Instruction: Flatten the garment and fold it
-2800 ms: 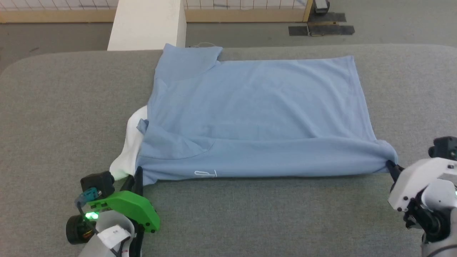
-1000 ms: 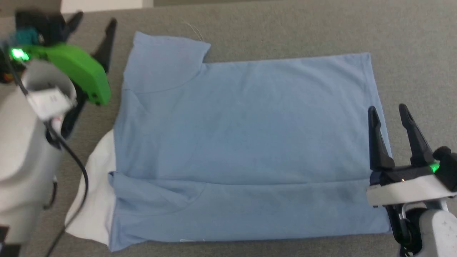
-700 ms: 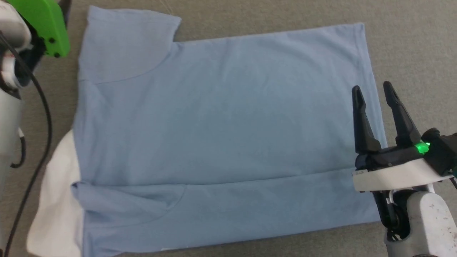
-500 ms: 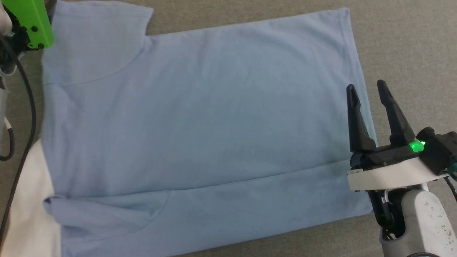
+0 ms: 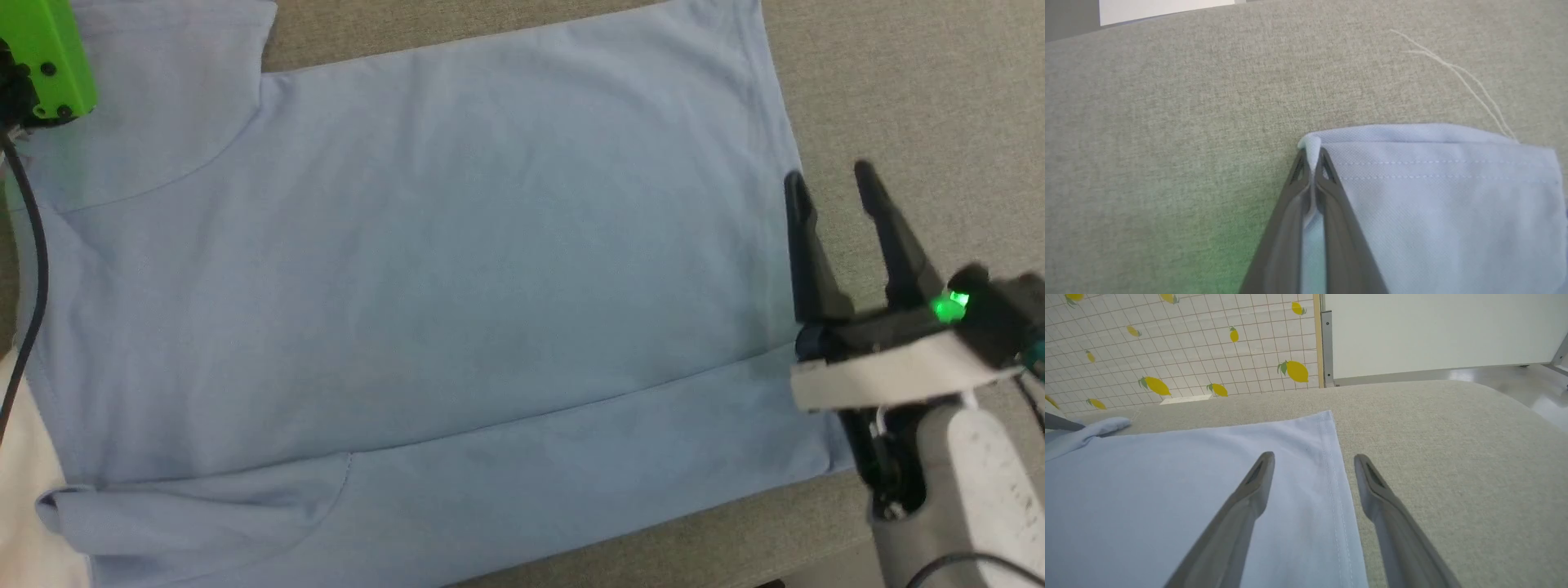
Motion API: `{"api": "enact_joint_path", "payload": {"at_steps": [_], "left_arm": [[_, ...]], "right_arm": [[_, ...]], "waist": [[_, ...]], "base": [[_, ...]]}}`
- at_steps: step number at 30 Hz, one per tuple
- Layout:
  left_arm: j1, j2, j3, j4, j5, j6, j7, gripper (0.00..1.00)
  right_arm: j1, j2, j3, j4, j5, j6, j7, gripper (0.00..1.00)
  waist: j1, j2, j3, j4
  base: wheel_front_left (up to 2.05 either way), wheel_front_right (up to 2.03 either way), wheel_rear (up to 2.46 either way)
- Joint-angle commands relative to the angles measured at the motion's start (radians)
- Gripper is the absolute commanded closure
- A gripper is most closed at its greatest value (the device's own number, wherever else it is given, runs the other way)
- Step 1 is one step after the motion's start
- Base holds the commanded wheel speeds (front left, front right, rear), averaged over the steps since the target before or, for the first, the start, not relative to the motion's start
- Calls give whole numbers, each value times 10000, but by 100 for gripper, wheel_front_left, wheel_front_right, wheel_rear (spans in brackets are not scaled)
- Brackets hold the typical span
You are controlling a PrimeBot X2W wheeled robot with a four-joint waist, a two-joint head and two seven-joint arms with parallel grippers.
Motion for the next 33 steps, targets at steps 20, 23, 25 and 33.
{"api": "enact_joint_path", "payload": {"at_steps": [20, 23, 25, 33], "left_arm": [[11, -339, -432, -421, 16, -719, -842, 100], [-63, -378, -475, -351, 25, -848, -998, 100], [-63, -422, -498, -313, 24, -902, -1123, 100], [255, -547, -455, -234, 274, -1540, -3258, 100]], "right_arm": [[-6943, -135, -1787, 4703, -1287, -15, 8902, 0], [-7184, -104, -1807, 5039, -1490, -15, 9639, 62], [-7241, -81, -1799, 5136, -1633, -15, 10149, 100], [-6602, -62, -1662, 4118, -1467, -15, 9781, 100]], "waist": [[-1, -1, 528, 1098], [-1, -1, 571, 1188], [-1, -1, 551, 1238], [-1, -1, -146, 1406]], "base": [[0, 0, 0], [0, 0, 0], [0, 0, 0], [0, 0, 0]]}}
